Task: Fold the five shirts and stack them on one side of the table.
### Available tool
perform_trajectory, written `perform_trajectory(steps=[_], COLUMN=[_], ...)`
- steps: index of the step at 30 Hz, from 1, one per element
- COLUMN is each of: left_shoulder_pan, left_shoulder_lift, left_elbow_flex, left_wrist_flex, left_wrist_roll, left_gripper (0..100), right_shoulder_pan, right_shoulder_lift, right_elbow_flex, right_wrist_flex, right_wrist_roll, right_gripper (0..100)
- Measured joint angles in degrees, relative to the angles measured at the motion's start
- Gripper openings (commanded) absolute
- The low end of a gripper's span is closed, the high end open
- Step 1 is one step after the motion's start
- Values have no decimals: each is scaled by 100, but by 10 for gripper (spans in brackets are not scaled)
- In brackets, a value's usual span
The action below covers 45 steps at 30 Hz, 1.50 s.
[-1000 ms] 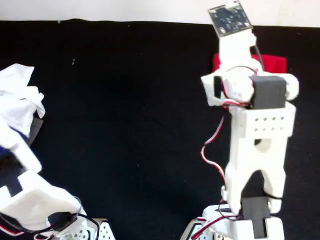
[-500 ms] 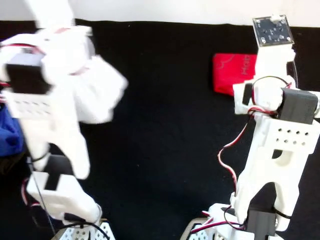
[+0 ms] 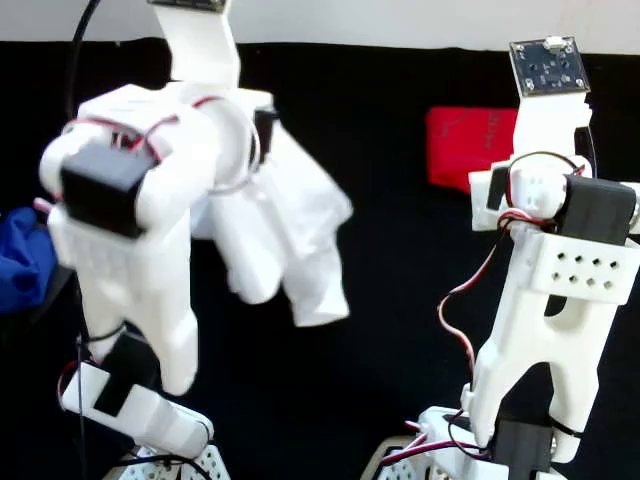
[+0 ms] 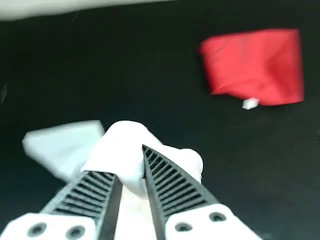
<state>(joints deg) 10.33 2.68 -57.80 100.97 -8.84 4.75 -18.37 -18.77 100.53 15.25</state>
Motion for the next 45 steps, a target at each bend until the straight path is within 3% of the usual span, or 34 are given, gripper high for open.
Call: perform_trajectory(steps=[6,13,20,24,27,31,36,37,39,45], left_shoulder_pan=[-1037,-2400,-4167,-4853,-5336,-5908,-6374,-6418,-6453,-6374], left_shoulder_lift=[844,1609,1609,1609,1609,1609,1609,1609,1609,1609], left_elbow_flex=[2145,2725,2681,2681,2681,2681,2681,2681,2681,2681], left_wrist_flex=[0,-26,-26,-26,-26,-26,-26,-26,-26,-26], left_wrist_roll=[-18,-18,-18,-18,-18,-290,-527,-563,-589,-633], left_gripper=[212,185,184,182,182,182,182,182,182,182], right_shoulder_pan=[-457,-1978,-3921,-4870,-5187,-5204,-4633,-4466,-4053,-2760], right_shoulder_lift=[-9,-9,97,897,1776,3103,4492,4668,4888,5134], right_elbow_flex=[299,1459,3226,3684,3684,3288,2242,1978,1486,44], right_wrist_flex=[0,-492,-2251,-3015,-3358,-3481,-3437,-3349,-3130,-2277], right_wrist_roll=[0,-220,-923,-1046,-1055,-1064,-1037,-1055,-1055,-1046], right_gripper=[320,323,329,406,429,384,28,0,32,5])
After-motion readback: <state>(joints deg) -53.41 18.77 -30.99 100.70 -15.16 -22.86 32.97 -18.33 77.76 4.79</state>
